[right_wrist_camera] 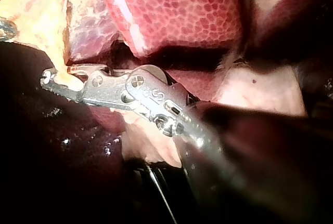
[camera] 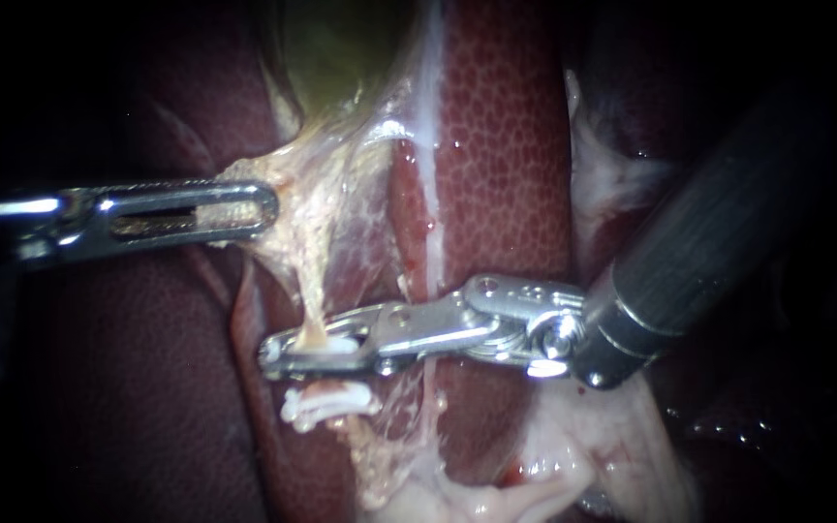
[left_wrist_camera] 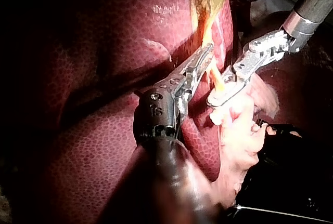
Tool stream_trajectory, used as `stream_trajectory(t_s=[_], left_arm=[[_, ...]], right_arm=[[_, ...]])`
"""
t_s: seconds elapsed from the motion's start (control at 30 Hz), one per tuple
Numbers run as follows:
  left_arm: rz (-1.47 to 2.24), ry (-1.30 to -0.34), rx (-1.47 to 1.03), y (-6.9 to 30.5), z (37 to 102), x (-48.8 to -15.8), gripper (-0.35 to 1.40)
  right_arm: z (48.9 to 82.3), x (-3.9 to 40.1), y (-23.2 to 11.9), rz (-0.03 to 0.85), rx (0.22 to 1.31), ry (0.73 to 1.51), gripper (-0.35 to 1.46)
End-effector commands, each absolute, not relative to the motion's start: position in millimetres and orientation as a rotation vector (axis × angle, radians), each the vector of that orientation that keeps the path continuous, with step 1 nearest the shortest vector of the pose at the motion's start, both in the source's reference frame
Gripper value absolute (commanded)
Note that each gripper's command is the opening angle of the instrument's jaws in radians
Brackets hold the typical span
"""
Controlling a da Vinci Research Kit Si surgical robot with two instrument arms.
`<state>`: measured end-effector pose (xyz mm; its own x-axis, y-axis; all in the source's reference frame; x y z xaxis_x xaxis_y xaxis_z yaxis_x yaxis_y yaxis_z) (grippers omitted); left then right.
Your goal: Going back third clip left tube
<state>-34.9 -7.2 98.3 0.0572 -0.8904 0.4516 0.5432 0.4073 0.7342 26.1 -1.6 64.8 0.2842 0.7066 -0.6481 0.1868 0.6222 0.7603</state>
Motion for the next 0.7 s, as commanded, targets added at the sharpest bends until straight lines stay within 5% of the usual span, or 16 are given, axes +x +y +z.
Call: stream_trajectory(t_s=[0.03,0.27,0.43,0.7], left_arm=[[-1.136,-1.022,0.421,-7.2,98.3,-34.9,-0.35],[-1.136,-1.022,0.421,-7.2,98.3,-34.9,-0.35],[-1.136,-1.022,0.421,-7.2,98.3,-34.9,-0.35],[-1.136,-1.022,0.421,-7.2,98.3,-34.8,-0.35]], right_arm=[[64.8,26.1,-1.6,0.416,0.875,1.267,-0.35],[64.7,26.5,-1.6,0.416,0.874,1.268,-0.32],[64.6,27.5,-1.2,0.431,0.819,1.267,0.46],[64.6,27.7,-0.7,0.443,0.734,1.275,0.6]])
